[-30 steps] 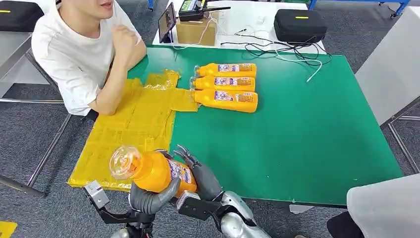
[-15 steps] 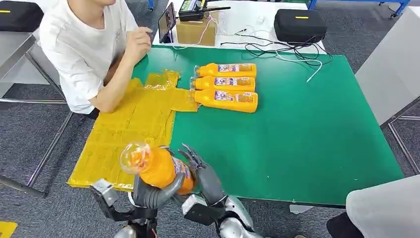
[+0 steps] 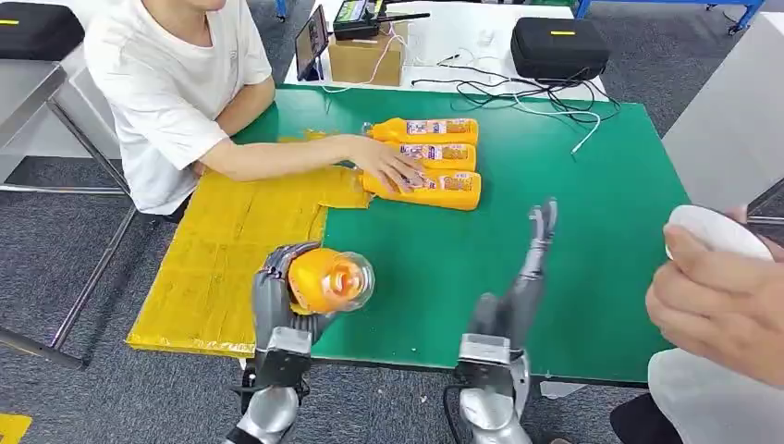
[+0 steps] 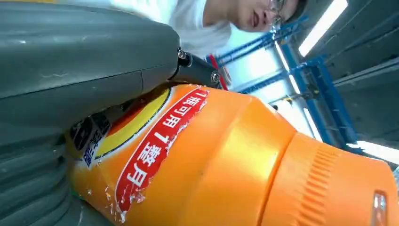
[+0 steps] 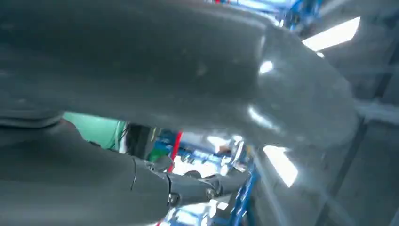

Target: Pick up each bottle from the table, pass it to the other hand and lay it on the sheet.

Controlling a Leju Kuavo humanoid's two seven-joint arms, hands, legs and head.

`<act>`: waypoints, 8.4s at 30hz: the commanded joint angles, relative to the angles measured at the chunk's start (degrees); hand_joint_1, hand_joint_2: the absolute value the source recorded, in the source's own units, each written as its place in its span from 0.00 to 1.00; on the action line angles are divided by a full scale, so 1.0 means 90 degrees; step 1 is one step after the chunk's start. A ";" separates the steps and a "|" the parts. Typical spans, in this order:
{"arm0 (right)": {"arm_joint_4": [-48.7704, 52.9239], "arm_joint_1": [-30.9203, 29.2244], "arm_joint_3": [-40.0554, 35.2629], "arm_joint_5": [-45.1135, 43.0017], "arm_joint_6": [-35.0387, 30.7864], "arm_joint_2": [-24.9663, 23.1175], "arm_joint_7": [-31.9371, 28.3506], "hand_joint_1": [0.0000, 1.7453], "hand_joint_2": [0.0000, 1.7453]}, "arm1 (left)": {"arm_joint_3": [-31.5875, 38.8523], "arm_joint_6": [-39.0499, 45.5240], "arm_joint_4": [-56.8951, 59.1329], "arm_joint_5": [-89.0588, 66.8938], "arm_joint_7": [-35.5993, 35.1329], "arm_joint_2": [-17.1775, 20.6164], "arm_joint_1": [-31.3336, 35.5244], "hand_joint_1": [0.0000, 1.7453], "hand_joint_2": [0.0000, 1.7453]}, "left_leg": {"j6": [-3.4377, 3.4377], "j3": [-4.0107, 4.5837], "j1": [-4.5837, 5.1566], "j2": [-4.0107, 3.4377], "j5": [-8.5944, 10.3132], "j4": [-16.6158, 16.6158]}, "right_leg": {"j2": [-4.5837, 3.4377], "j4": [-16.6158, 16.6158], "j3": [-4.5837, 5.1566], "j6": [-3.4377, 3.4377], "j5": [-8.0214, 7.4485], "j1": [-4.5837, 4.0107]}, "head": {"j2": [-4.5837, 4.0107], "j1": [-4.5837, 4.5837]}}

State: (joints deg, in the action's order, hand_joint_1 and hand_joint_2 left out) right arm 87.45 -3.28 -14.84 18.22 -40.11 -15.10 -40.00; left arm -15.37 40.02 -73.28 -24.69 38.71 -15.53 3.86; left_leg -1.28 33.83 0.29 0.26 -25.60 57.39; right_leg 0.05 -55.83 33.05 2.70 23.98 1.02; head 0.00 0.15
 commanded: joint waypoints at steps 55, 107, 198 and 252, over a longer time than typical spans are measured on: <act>-0.1679 -0.0314 -0.0130 -0.1499 0.0199 0.0241 0.0000 0.00 0.00 | 0.2016 -0.0486 0.5340 -0.5258 -0.3842 0.0474 0.2434 0.19 1.00 | 0.0011 -0.0030 -0.0006 -0.0007 0.0001 -0.0011 | -0.0008 -0.0002 -0.0028 -0.0010 0.0001 -0.0005 | 0.0000 0.0000; -0.4385 -0.1302 -0.0086 0.5358 0.0500 0.1787 0.3215 0.00 1.00 | -0.0921 -0.0797 -0.2461 0.0880 -0.0866 0.1052 -0.0923 0.00 1.00 | 0.0011 -0.0013 -0.0003 0.0015 0.0005 -0.0005 | -0.0003 -0.0002 -0.0019 -0.0010 0.0003 -0.0005 | 0.0002 0.0000; -0.3040 -0.0760 -0.2980 0.1183 0.0850 0.0697 0.0528 1.00 1.00 | -0.1368 -0.2720 -0.1903 0.5030 -0.0494 0.0797 -0.0781 0.00 1.00 | 0.0011 0.0002 -0.0008 0.0002 0.0012 -0.0002 | -0.0003 -0.0005 0.0000 -0.0003 -0.0004 -0.0007 | 0.0000 0.0000; -0.1777 0.0160 -0.0207 0.0845 0.0012 0.0227 0.0000 0.00 0.00 | 0.0036 -0.0002 -0.0307 0.4044 -0.0995 0.0665 0.0342 1.00 1.00 | 0.0012 -0.0014 -0.0008 0.0006 0.0011 -0.0003 | 0.0007 -0.0005 -0.0015 -0.0007 0.0001 -0.0007 | 0.0000 -0.0002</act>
State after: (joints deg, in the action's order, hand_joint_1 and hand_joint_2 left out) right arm 71.82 -1.36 -19.30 26.25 -39.85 -12.66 -39.95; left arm -17.57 40.04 -80.65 11.85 29.73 -8.98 4.32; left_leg -1.26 33.90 0.28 0.29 -25.44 57.38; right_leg 0.06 -55.90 33.13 2.75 23.92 1.02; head 0.00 0.13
